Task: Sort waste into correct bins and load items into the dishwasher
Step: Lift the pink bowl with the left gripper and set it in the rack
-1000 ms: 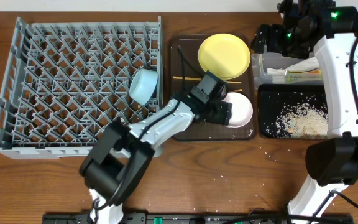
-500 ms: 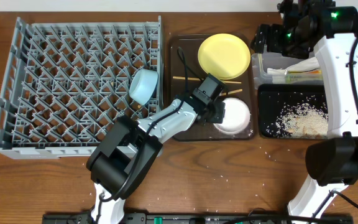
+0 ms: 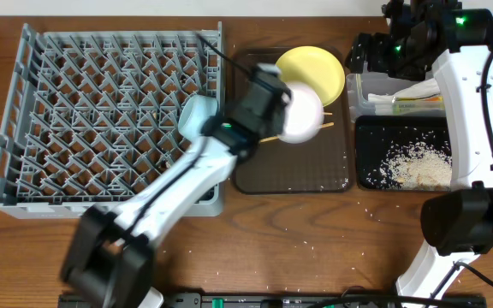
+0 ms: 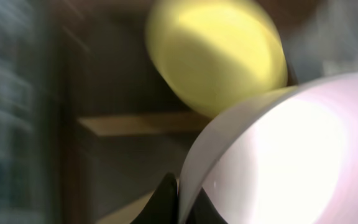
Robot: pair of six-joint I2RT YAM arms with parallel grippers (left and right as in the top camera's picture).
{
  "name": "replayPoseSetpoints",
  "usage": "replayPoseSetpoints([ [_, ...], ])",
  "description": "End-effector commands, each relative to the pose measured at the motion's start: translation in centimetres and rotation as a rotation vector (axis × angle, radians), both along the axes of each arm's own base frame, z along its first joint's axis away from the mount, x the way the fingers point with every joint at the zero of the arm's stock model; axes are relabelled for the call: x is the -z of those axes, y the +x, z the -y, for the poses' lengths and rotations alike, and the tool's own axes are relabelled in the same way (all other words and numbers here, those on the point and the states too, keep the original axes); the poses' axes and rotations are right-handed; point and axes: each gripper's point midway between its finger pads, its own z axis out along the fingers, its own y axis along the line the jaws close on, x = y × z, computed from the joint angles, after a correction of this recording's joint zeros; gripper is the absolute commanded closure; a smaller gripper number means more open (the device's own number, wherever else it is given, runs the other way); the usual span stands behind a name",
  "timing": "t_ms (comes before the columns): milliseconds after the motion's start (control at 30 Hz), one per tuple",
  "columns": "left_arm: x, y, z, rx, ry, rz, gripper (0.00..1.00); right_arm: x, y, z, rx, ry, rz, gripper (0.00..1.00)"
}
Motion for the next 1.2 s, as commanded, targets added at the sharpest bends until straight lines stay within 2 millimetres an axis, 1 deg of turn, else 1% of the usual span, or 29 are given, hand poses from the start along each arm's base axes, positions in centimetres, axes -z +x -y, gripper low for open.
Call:
replayPoseSetpoints([
  [0, -3.0, 2.9, -6.8, -0.191, 0.236, 0.165, 0.93, -0.3, 0.0, -0.3, -0.019, -0.004, 0.010, 0.01],
  [167, -6.6, 6.3, -13.5, -0.379, 0.415, 0.330, 0.93, -0.3, 0.0, -0.3, -0.019, -0.004, 0.010, 0.01],
  [300, -9.5, 8.2, -18.0, -0.509, 0.482, 0.429, 0.93, -0.3, 0.0, -0.3, -0.019, -0.004, 0.010, 0.01],
  [400, -11.1, 9.4, -20.3, -0.574, 0.564, 0.468, 0.92, -0.3, 0.0, -0.3, -0.019, -0.004, 0.010, 0.01],
  [500, -11.7, 10.9, -22.2, -0.632, 0.686, 0.463, 0.93, -0.3, 0.0, -0.3, -0.019, -0.004, 0.010, 0.01],
  [567, -11.2, 12.0, -23.1, -0.664, 0.778, 0.425, 0.93, -0.3, 0.0, -0.3, -0.019, -0.004, 0.010, 0.01],
  [600, -10.7, 12.6, -23.4, -0.671, 0.831, 0.399, 0.93, -0.3, 0.0, -0.3, -0.019, -0.004, 0.010, 0.01],
  [733, -8.2, 13.5, -24.0, -0.695, 0.962, 0.313, 0.93, -0.3, 0.0, -0.3, -0.019, -0.004, 0.010, 0.01],
  [867, -5.7, 13.2, -24.6, -0.733, 1.027, 0.249, 0.93, -0.3, 0.0, -0.3, -0.019, -0.004, 0.010, 0.01],
  [900, -5.3, 13.1, -24.6, -0.738, 1.038, 0.240, 0.93, -0.3, 0.0, -0.3, -0.019, -0.004, 0.010, 0.01],
  [1167, -2.4, 12.4, -23.5, -0.759, 1.123, 0.177, 0.93, -0.3, 0.0, -0.3, -0.019, -0.004, 0.010, 0.01],
])
